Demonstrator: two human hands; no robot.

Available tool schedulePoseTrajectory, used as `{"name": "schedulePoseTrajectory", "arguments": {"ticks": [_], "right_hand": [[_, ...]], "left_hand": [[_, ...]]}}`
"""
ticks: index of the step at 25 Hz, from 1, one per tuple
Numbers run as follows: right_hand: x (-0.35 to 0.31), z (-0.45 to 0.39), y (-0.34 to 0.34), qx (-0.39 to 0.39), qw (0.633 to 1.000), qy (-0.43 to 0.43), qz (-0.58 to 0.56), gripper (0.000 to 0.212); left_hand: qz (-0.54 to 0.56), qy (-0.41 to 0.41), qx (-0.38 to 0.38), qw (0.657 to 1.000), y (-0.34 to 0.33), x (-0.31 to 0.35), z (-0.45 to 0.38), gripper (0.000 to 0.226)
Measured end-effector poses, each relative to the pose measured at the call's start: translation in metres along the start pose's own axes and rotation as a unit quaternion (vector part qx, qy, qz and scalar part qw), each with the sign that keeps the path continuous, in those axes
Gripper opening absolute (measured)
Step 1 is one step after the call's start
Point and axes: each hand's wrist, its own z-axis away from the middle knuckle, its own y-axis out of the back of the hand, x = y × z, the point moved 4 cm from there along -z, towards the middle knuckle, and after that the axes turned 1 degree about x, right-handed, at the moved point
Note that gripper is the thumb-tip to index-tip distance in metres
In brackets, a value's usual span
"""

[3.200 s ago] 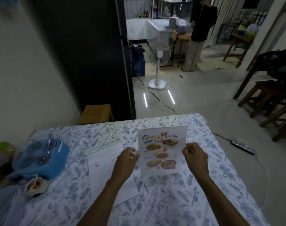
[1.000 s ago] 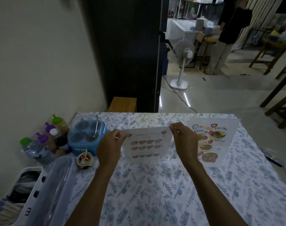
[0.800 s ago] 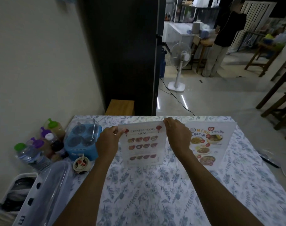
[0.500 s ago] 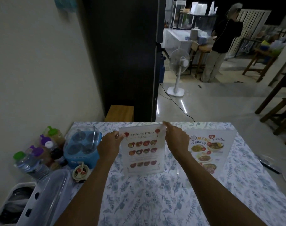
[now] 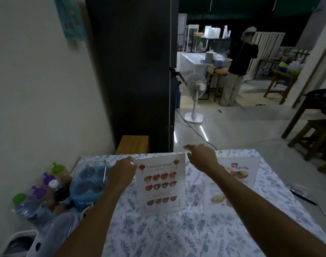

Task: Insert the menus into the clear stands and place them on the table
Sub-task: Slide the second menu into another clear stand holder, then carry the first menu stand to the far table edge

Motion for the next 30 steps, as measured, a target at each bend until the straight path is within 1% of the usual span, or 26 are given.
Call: {"name": "schedulePoseTrajectory", "arguments": {"ticks": [3,6,9,13,17,19,22,24,27,29,30], "right_hand": [[0.01,0.006,0.013,-0.001,1.0,-0.012,-0.018,0.037],[0.029,0.017,0.028,0.008,0.999,-0.029,-0.022,0.036],[0.049,0.031,0.043,0.014,0.998,-0.052,-0.021,0.035],[0.087,0.063,0.062,0.014,0.996,-0.089,-0.012,0.031],[0.128,0.104,0.071,0.005,0.991,-0.132,0.006,0.028],[0.151,0.125,0.069,0.001,0.987,-0.163,0.008,0.026],[0.185,0.151,0.047,-0.021,0.977,-0.21,-0.025,0.021],[0.205,0.166,0.021,-0.053,0.968,-0.241,-0.036,0.029],[0.236,0.176,-0.028,-0.095,0.953,-0.277,-0.073,0.045],[0.251,0.175,-0.055,-0.119,0.946,-0.284,-0.098,0.058],[0.257,0.173,-0.066,-0.128,0.943,-0.285,-0.11,0.063]], "left_hand": [[-0.071,-0.046,0.072,0.994,0.024,0.025,0.008,0.03],[-0.047,-0.119,0.115,0.985,0.021,0.059,0.021,0.029],[0.003,-0.184,0.105,0.977,-0.004,0.1,0.039,0.032],[0.012,-0.258,0.072,0.963,-0.049,0.156,0.065,0.038],[0.009,-0.296,0.049,0.954,-0.082,0.198,0.077,0.038],[0.009,-0.295,0.024,0.955,-0.098,0.211,0.08,0.039],[0.002,-0.27,-0.009,0.963,-0.126,0.216,0.08,0.044],[-0.008,-0.251,-0.019,0.968,-0.15,0.21,0.082,0.054],[-0.002,-0.208,-0.033,0.978,-0.186,0.199,0.077,0.083],[0.005,-0.174,-0.054,0.983,-0.205,0.192,0.071,0.096],[0.005,-0.163,-0.065,0.984,-0.213,0.19,0.068,0.099]]}}
